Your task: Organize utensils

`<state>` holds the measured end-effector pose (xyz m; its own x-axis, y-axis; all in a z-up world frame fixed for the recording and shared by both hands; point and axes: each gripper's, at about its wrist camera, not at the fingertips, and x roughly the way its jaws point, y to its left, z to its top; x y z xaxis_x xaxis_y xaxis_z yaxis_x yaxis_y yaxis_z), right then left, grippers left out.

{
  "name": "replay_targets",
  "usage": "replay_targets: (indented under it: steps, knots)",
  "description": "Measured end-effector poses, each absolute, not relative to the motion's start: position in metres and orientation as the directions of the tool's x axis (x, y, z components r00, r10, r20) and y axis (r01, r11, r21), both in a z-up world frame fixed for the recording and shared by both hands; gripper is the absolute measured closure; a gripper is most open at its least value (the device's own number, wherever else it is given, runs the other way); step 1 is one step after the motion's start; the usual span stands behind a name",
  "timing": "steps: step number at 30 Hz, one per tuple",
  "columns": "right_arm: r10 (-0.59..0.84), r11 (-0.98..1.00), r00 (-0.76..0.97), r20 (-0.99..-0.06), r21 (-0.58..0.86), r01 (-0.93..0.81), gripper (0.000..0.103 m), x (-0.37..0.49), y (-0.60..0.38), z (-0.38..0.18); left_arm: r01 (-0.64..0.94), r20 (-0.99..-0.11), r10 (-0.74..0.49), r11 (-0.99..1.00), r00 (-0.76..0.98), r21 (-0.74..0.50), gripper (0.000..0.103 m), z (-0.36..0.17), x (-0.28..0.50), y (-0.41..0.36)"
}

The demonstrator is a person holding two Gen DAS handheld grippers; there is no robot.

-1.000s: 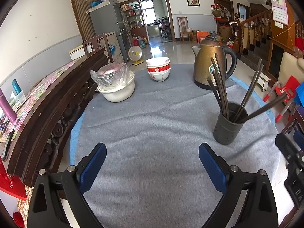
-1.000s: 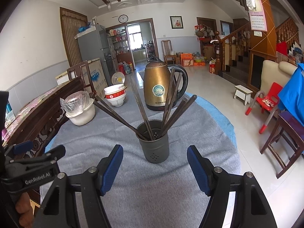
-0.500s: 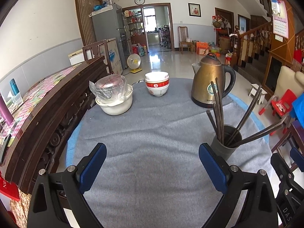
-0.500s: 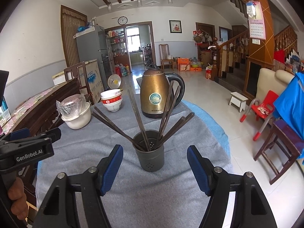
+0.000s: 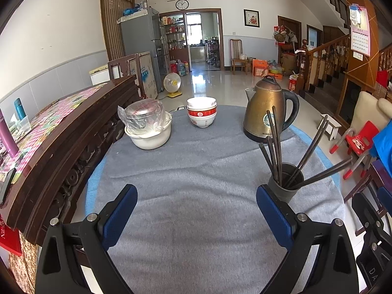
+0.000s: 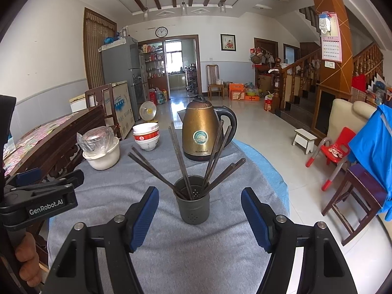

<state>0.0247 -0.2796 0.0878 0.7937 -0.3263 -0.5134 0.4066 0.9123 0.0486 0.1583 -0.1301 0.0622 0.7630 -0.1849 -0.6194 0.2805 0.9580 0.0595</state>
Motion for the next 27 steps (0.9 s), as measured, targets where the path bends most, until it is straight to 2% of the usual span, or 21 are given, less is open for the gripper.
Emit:
replay_targets:
  steps: [16, 24, 27]
  knots:
    - [-0.296, 0.925, 0.827, -0.478, 0.071, 0.372, 0.03, -0.007, -0.263, 0.089, 0.243, -0.588, -0.156, 0.967, 0.794, 0.071, 0.005, 0.067, 0.114, -0.104]
    - [-0.303, 0.92, 0.822, -0.482, 0.076, 0.384, 0.03, 0.011, -0.273, 0.084, 0.257, -0.599, -0.168, 0.964, 0.783, 0.066, 0.005, 0.059, 0.133, -0.109]
    - [-0.288, 0.917, 0.798, -0.529, 0.089, 0.39, 0.03, 0.023, -0.286, 0.066, 0.277, -0.641, -0.189, 0.96, 0.744, 0.039, 0.005, 0.039, 0.156, -0.113]
